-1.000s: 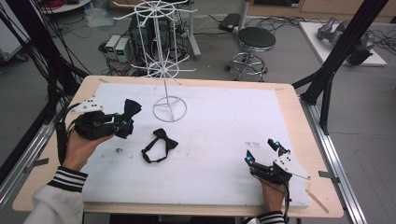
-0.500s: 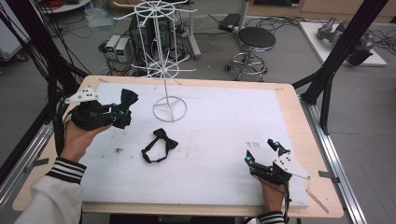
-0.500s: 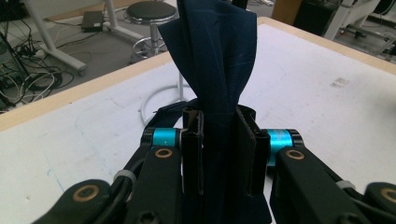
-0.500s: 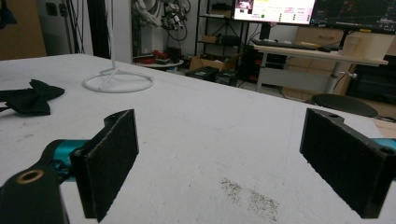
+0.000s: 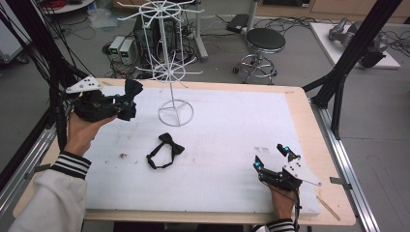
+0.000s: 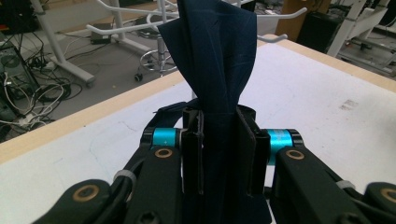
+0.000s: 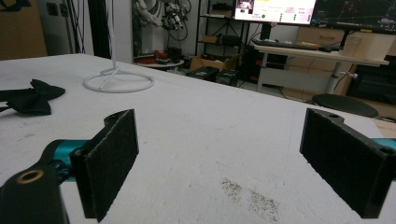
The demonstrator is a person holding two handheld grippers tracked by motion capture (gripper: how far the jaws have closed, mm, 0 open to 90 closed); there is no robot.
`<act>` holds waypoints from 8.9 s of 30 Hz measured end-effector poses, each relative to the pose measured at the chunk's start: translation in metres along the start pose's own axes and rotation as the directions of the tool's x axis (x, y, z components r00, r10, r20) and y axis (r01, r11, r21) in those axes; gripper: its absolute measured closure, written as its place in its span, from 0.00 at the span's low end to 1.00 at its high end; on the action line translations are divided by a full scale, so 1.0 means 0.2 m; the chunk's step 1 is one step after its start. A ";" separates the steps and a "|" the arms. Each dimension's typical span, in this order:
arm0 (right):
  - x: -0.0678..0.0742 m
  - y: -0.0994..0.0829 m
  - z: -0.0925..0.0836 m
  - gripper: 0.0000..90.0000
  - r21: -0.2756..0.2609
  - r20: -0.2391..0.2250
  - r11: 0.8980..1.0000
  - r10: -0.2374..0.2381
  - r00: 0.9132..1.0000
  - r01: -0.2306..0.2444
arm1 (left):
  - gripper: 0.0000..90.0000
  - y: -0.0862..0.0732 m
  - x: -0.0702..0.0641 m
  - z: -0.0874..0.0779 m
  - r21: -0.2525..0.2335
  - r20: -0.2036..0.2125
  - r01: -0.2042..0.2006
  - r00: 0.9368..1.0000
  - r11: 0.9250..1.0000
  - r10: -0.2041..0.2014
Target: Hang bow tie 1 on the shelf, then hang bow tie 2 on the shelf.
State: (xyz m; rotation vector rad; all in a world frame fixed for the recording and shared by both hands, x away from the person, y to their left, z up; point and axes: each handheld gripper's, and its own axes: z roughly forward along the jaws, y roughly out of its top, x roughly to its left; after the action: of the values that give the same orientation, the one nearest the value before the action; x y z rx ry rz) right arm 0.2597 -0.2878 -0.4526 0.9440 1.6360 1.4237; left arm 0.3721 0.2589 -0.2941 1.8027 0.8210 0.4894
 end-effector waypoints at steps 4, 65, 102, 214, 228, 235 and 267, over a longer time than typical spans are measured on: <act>0.00 0.00 0.00 0.12 -0.002 0.001 1.000 -0.001 1.000 0.001 | 0.82 0.02 0.02 0.01 -0.011 -0.001 0.009 1.000 1.000 -0.009; 0.00 0.00 0.00 0.12 0.003 -0.002 1.000 0.010 1.000 -0.010 | 0.82 0.28 0.03 0.15 -0.069 0.021 0.001 1.000 0.998 0.001; 0.00 0.00 0.00 0.12 0.001 -0.001 1.000 0.018 1.000 -0.018 | 0.26 0.31 -0.05 0.17 -0.089 0.042 -0.075 0.996 0.993 0.079; 0.00 0.00 -0.01 0.12 -0.015 0.008 1.000 0.022 1.000 -0.022 | 0.22 -0.25 -0.16 0.09 0.058 0.154 -0.274 0.953 0.960 0.262; -0.01 0.00 -0.01 0.12 -0.016 0.010 1.000 0.024 1.000 -0.024 | 0.22 -0.23 -0.21 0.24 0.111 0.249 -0.332 0.922 0.937 0.297; -0.01 0.00 -0.01 0.12 -0.016 0.009 1.000 0.024 1.000 -0.024 | 0.23 -0.23 -0.20 0.29 0.135 0.281 -0.342 0.913 0.930 0.295; -0.01 0.00 -0.01 0.12 -0.016 0.007 1.000 0.026 1.000 -0.026 | 0.29 -0.27 -0.25 0.56 0.276 0.394 -0.487 0.844 0.829 0.365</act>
State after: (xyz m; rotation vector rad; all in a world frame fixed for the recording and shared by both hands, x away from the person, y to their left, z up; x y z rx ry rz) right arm 0.2582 -0.2899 -0.4532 0.9629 1.6102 1.4472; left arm 0.3967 0.1616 -0.3822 2.3622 0.2693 0.3178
